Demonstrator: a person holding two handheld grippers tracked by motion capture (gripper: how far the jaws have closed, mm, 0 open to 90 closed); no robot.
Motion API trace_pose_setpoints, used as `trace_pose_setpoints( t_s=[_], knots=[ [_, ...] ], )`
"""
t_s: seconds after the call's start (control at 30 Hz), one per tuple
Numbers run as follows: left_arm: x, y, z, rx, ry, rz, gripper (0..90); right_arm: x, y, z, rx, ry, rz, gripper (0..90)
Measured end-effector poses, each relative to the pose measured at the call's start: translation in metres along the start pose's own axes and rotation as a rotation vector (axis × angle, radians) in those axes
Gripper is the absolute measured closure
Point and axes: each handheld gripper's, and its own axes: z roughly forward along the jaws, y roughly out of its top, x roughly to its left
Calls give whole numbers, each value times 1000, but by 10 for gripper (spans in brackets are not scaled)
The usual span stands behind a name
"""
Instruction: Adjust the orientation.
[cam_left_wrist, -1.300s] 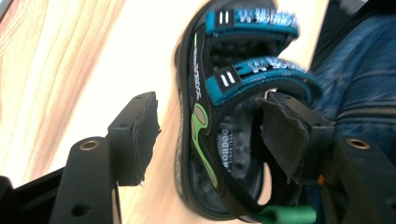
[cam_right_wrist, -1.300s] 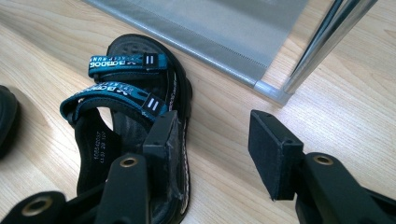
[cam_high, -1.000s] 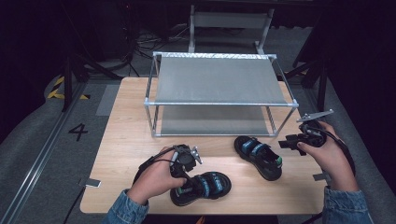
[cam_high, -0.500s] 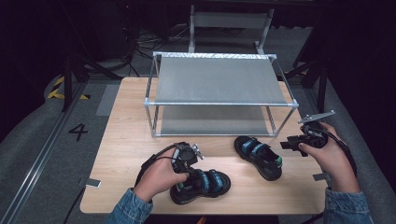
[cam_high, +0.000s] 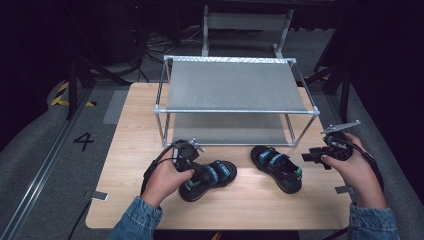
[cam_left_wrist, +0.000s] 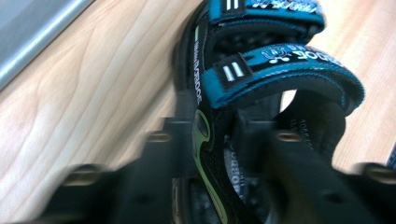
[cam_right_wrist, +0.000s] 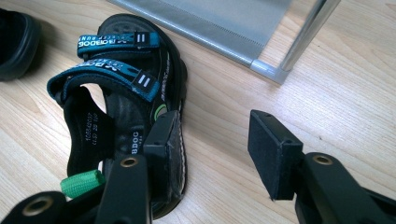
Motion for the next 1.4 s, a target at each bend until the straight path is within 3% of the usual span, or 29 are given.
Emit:
trace_pose_setpoints(
  t_s=[0.1, 0.23, 0.33, 0.47, 0.63, 0.77, 0.93, 1.1, 1.17, 1.23, 1.27, 1.4],
  knots=[
    [-5, -1, -14, 18, 37, 9, 382, -1, 1, 0, -3, 1, 3, 541],
    [-9, -3, -30, 16, 34, -1, 368, -1, 3, 0, -4, 5, -1, 538],
    [-18, -7, -47, 17, 22, 49, 352, -1, 5, 1, -6, 2, -4, 537],
    [-22, -12, -55, 47, -4, 56, 388, 2, 9, 3, 0, 7, -14, 535],
    [-25, -15, -52, 107, -30, 62, 471, 3, 10, 5, 3, 10, -21, 533],
    [-28, -13, -51, 137, -68, 47, 716, 2, 9, 4, 3, 7, -19, 533],
    [-35, -9, -49, 139, -78, 102, 735, 2, 9, 4, 4, 6, -19, 530],
    [-48, 0, -41, 126, -172, 152, 736, 3, 7, 3, 4, 4, -22, 528],
    [-51, 3, -39, 127, -182, 162, 737, 3, 7, 3, 5, 4, -22, 528],
    [-61, 10, -31, 131, -217, 204, 738, 2, 4, 1, 4, 1, -15, 527],
    [-61, 10, -31, 131, -217, 204, 742, 2, 4, 1, 4, 1, -15, 527],
    [-74, 21, -22, 124, -248, 266, 748, 1, -1, -1, 8, -8, -10, 526]
  ],
)
